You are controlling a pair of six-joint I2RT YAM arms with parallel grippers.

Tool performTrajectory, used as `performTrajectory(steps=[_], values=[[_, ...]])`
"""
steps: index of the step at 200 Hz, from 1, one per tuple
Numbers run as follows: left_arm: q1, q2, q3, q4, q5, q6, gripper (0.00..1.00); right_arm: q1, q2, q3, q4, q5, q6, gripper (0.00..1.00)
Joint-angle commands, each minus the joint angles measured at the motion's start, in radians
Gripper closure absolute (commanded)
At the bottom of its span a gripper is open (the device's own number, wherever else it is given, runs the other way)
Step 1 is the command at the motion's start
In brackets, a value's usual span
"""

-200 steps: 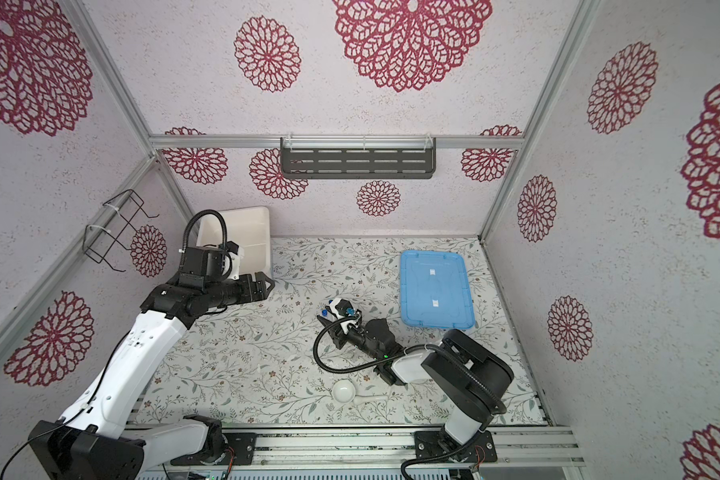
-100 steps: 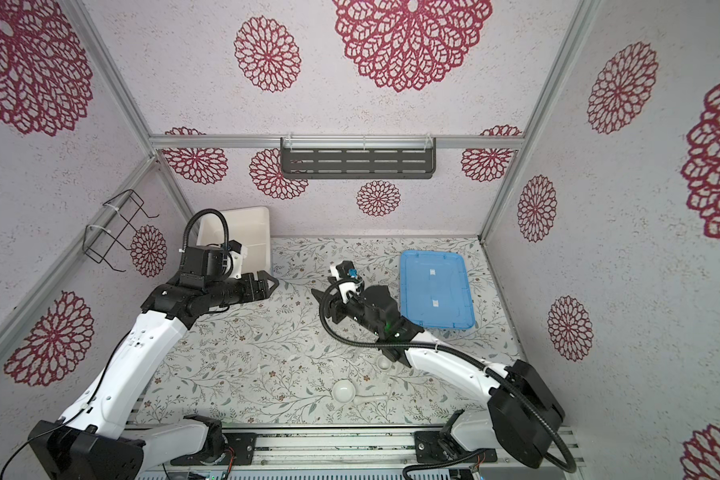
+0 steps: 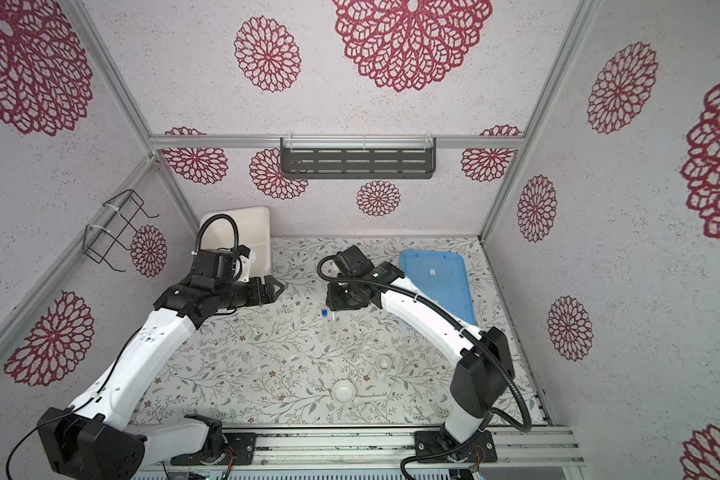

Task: Organize the chemistry lab equipment
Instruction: 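Raise the right gripper and swing it over the clear rack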

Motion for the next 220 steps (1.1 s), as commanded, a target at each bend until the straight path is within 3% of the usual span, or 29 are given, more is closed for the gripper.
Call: performTrajectory(steps=[1,15,118,220], values=[[-0.013,0.008,-0.009,0.038,-0.023,-0.002,0.14,0.006,0.003,0.071,-0.105,0.001,0.089,0.63],[-0.029,0.017,-0.004,0.020,-0.061,0.010,0.14,0.011,0.030,0.104,-0.127,0.005,0.087,0.64],[-0.032,0.031,-0.032,0.020,-0.059,0.030,0.14,0.053,0.137,0.228,-0.192,0.048,0.055,0.69],[-0.033,0.015,-0.038,0.000,-0.098,0.049,0.14,0.065,0.160,0.211,-0.208,0.102,0.018,0.75]])
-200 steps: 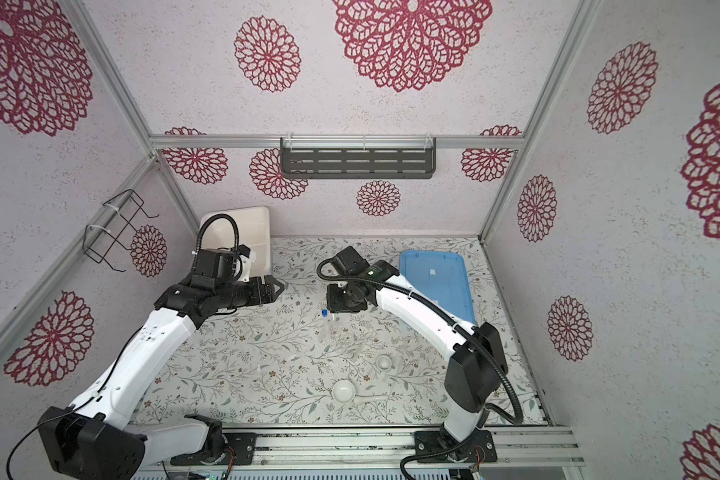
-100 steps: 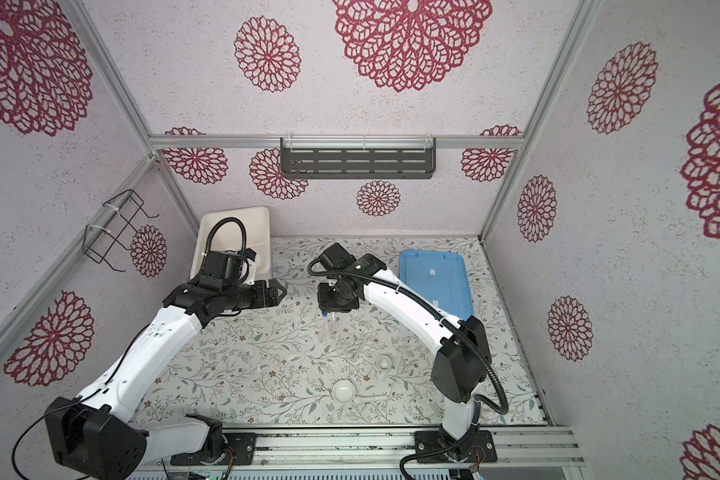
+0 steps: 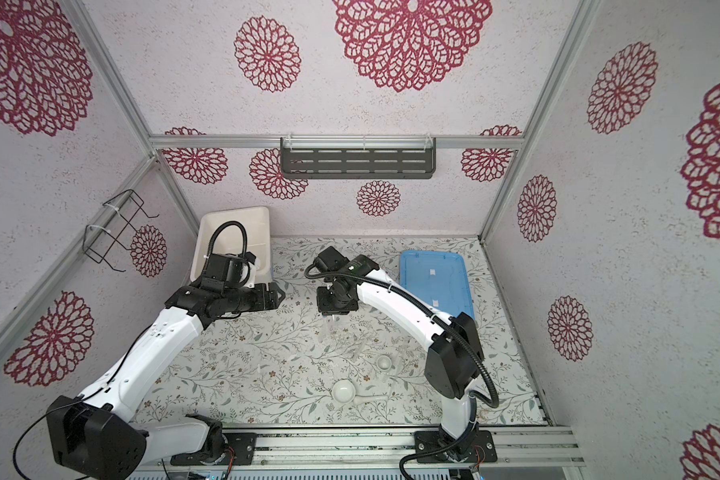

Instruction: Organize the chemistry lab equipment

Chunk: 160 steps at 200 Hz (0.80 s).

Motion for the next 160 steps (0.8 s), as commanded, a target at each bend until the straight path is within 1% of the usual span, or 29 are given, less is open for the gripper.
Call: performTrajectory(steps=[1,59,123,160], values=[[-0.005,-0.013,0.009,0.002,-0.018,0.023,0.14,0.008,-0.003,0.014,-0.026,0.031,-0.016,0.75],[-0.005,-0.015,0.018,-0.013,-0.036,0.036,0.14,0.011,-0.004,-0.028,-0.027,0.091,-0.034,0.78],[-0.003,-0.010,0.018,-0.024,-0.061,0.051,0.14,0.034,-0.002,-0.053,-0.021,0.129,-0.043,0.78],[-0.004,-0.015,0.019,-0.029,-0.065,0.053,0.14,0.056,-0.002,-0.078,-0.036,0.199,-0.055,0.78]])
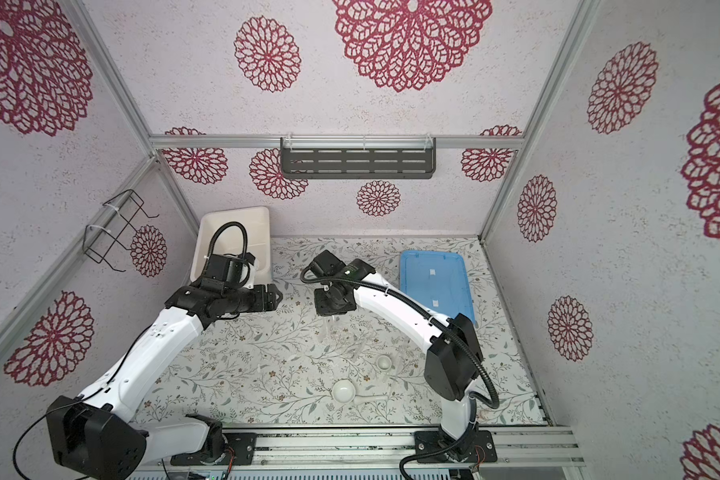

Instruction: Organize the chemistry lab equipment

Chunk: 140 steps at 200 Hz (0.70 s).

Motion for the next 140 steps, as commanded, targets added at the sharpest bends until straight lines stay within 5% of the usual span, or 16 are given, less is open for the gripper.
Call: performTrajectory(steps=[1,140], values=[[-0.004,-0.016,0.018,-0.010,-0.017,0.018,0.14,0.017,-0.001,-0.055,-0.083,0.093,-0.021,0.78],[-0.004,-0.030,0.008,-0.007,-0.016,0.012,0.13,0.055,-0.036,-0.171,0.045,0.137,-0.038,0.78]])
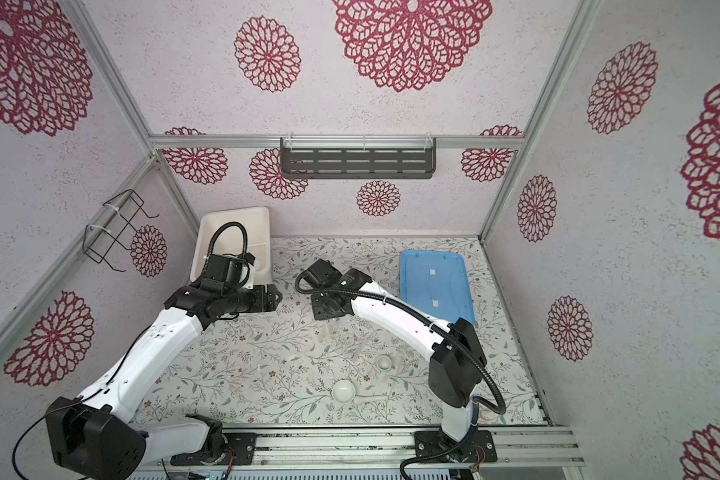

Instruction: Organize the chemistry lab equipment

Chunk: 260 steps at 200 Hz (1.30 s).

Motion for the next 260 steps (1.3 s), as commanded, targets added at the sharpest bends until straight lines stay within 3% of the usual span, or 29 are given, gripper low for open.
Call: performTrajectory(steps=[1,167,260], values=[[-0.004,-0.025,0.008,-0.004,-0.012,0.005,0.13,0.005,0.015,-0.074,-0.060,0.012,-0.014,0.79],[-0.004,-0.040,0.012,-0.006,-0.013,0.007,0.13,0.007,-0.005,-0.162,-0.031,0.041,-0.010,0.80],[-0.005,-0.031,0.020,0.011,0.014,-0.007,0.13,0.007,0.017,0.022,-0.092,0.053,-0.026,0.71]])
